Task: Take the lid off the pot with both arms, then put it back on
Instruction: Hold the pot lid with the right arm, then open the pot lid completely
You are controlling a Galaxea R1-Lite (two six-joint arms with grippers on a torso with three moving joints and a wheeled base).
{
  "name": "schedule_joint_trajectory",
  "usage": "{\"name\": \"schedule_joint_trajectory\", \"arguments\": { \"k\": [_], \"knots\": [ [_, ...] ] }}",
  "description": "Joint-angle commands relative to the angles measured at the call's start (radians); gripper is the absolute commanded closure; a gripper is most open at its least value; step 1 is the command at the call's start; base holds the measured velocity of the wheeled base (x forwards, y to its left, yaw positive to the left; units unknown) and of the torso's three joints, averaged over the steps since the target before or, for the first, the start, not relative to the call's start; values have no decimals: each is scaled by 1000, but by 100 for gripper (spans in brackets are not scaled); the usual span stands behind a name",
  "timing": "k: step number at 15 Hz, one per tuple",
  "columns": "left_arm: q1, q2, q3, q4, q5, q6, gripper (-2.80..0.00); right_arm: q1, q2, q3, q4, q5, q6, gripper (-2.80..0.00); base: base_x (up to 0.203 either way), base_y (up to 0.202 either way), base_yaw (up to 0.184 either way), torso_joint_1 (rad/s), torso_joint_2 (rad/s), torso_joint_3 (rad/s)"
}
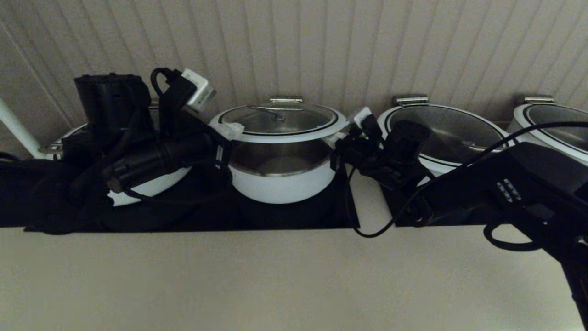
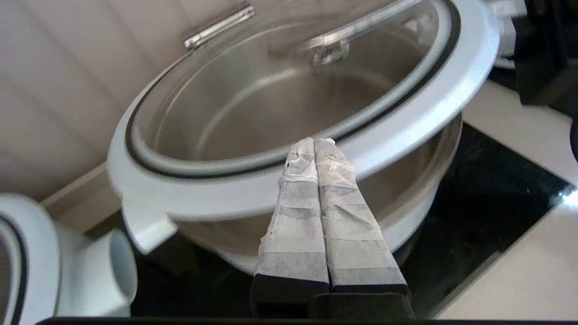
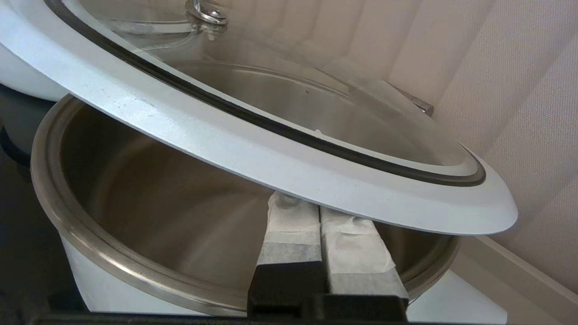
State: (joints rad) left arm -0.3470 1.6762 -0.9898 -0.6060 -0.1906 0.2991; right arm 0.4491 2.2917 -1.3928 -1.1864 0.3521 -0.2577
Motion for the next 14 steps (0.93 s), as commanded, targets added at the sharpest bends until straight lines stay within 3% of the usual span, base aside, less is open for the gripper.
{"name": "schedule_joint_trajectory", "arguments": {
  "k": [1,10,14],
  "knots": [
    [5,-57,56,-3,-1,2,0,0,-3,0,-7,2,-2,0,0,0,0,0,0,0],
    [2,-156,315,-16,-4,9,0,0,-8,0,-9,2,-2,0,0,0,0,0,0,0],
    [0,-96,340,-96,-3,4,0,0,-9,1,-9,2,-3,0,0,0,0,0,0,0]
  ]
}}
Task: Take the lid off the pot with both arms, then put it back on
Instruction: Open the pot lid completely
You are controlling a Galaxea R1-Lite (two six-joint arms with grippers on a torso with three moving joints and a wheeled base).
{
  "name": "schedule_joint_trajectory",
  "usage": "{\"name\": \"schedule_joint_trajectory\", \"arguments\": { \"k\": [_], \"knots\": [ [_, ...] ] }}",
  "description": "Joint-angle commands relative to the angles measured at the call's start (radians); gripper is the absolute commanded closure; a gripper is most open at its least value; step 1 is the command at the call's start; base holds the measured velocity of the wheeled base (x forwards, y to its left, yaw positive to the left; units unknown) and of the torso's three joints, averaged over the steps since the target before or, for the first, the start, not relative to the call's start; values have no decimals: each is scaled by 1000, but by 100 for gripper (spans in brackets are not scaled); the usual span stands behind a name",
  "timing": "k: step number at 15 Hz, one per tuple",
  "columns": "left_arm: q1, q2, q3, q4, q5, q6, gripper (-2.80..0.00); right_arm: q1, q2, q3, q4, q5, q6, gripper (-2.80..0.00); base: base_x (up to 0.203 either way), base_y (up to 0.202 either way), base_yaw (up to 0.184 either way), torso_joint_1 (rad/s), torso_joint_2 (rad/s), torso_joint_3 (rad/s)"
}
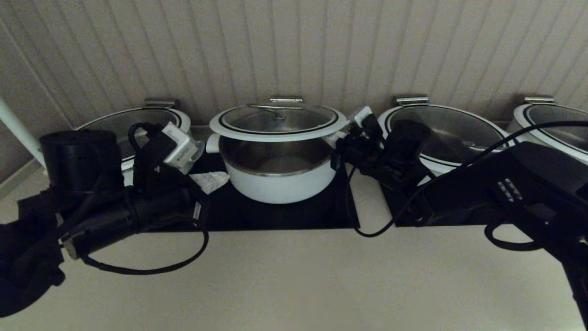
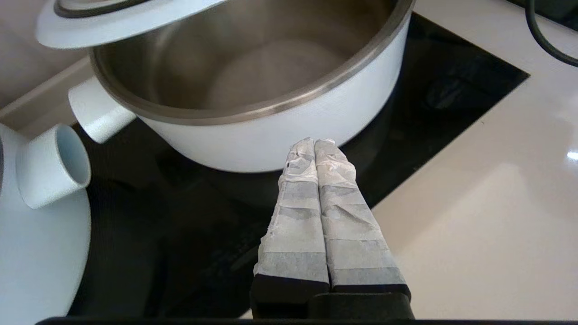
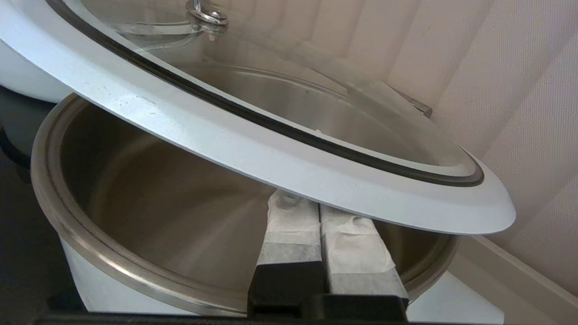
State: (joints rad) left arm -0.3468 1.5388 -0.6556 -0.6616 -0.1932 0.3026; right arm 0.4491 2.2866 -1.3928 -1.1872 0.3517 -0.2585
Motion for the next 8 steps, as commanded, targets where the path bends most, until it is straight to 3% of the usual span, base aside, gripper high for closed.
{"name": "schedule_joint_trajectory", "arguments": {
  "k": [1,8],
  "knots": [
    [0,62,5,-71,1,0,0,0,-4,0,-8,3,-2,0,0,0,0,0,0,0],
    [-1,147,-82,-113,4,0,0,1,-4,1,-8,3,-16,0,0,0,0,0,0,0]
  ]
}}
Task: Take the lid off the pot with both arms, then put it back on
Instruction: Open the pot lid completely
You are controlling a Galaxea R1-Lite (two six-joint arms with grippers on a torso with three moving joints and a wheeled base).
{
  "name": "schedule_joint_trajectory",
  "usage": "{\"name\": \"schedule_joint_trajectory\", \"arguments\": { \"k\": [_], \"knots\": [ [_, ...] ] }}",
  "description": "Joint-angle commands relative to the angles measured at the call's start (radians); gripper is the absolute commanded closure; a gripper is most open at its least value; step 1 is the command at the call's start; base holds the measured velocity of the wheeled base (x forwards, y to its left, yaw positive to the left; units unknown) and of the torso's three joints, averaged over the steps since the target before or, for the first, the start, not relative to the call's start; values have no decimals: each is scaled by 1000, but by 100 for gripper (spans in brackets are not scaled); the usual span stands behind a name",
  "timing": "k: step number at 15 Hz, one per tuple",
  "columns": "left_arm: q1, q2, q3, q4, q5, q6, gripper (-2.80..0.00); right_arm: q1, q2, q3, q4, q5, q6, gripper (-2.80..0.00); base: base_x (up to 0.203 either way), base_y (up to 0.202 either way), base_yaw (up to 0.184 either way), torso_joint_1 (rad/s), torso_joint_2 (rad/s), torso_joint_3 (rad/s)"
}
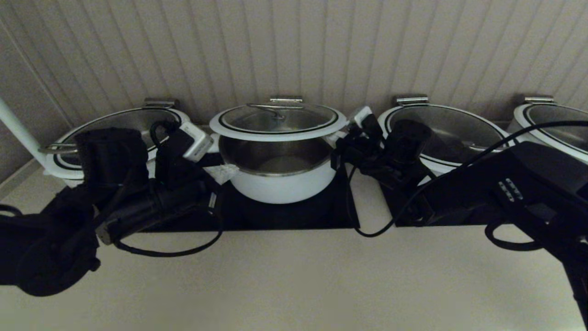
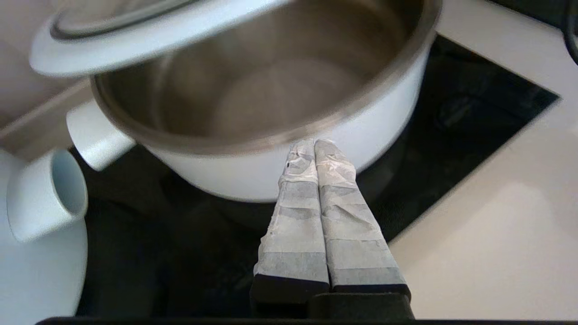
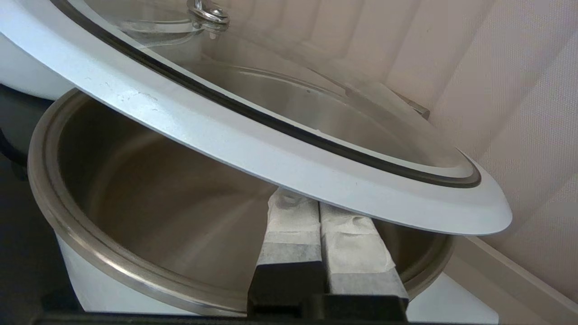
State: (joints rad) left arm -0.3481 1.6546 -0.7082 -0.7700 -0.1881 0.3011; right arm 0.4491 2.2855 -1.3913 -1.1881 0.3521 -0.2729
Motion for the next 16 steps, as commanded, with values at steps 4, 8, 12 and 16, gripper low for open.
{"name": "schedule_joint_trajectory", "arguments": {
  "k": [4,8,12,16],
  "knots": [
    [-2,61,-102,-5,-1,1,0,0,-3,1,-7,2,-2,0,0,0,0,0,0,0],
    [-2,82,-140,-6,1,1,0,2,-3,1,-7,2,-2,0,0,0,0,0,0,0],
    [-11,96,-146,-6,1,0,0,2,-3,1,-7,2,-2,0,0,0,0,0,0,0],
    [-42,114,-181,-6,1,-11,0,2,-1,1,-7,2,-2,0,0,0,0,0,0,0]
  ]
}}
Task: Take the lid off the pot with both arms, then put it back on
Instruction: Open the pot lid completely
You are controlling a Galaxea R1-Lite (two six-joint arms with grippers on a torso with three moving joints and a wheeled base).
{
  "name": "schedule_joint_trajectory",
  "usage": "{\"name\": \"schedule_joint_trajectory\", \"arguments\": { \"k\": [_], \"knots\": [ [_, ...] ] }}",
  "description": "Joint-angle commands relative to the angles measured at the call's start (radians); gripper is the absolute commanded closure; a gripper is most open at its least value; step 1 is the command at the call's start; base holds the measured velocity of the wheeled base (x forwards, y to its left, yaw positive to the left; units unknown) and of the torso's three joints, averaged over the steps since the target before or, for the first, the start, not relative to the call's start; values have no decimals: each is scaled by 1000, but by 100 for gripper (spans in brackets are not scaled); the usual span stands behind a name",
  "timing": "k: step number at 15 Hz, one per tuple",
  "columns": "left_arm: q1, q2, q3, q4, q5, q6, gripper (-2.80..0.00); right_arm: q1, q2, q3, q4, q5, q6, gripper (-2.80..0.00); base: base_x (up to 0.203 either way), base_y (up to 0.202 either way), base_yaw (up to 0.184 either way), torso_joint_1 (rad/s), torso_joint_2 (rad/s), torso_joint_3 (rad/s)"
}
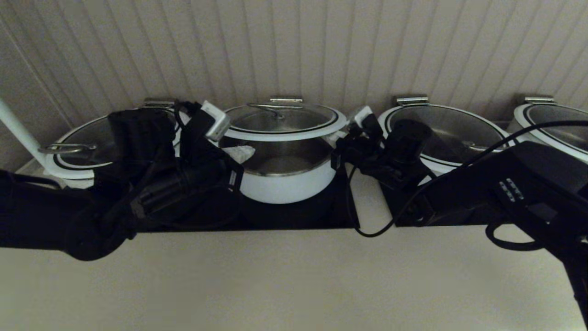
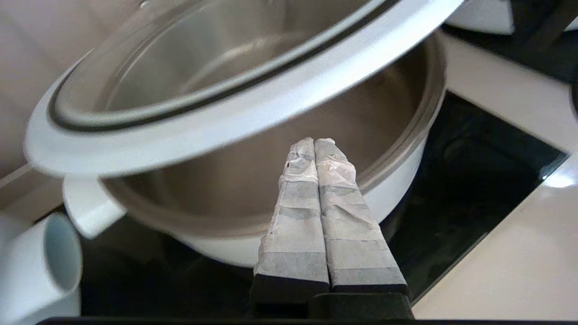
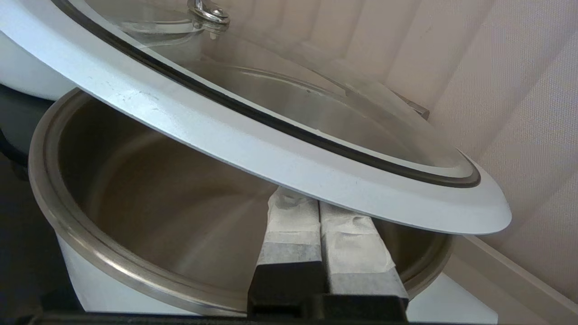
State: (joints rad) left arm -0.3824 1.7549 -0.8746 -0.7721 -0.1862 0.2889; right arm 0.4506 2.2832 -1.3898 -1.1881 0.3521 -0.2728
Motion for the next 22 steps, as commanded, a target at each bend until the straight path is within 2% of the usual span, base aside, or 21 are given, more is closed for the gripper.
{"name": "schedule_joint_trajectory", "arguments": {
  "k": [1,14,22],
  "knots": [
    [-11,19,-26,-4,-1,0,0,0,0,0,-7,2,-2,0,0,0,0,0,0,0],
    [-10,49,-75,-4,22,3,0,-1,-2,2,-11,3,-2,0,0,0,0,0,0,0],
    [-10,58,-103,-4,22,3,0,-3,-68,161,-46,4,-6,0,0,0,0,0,0,0]
  ]
}}
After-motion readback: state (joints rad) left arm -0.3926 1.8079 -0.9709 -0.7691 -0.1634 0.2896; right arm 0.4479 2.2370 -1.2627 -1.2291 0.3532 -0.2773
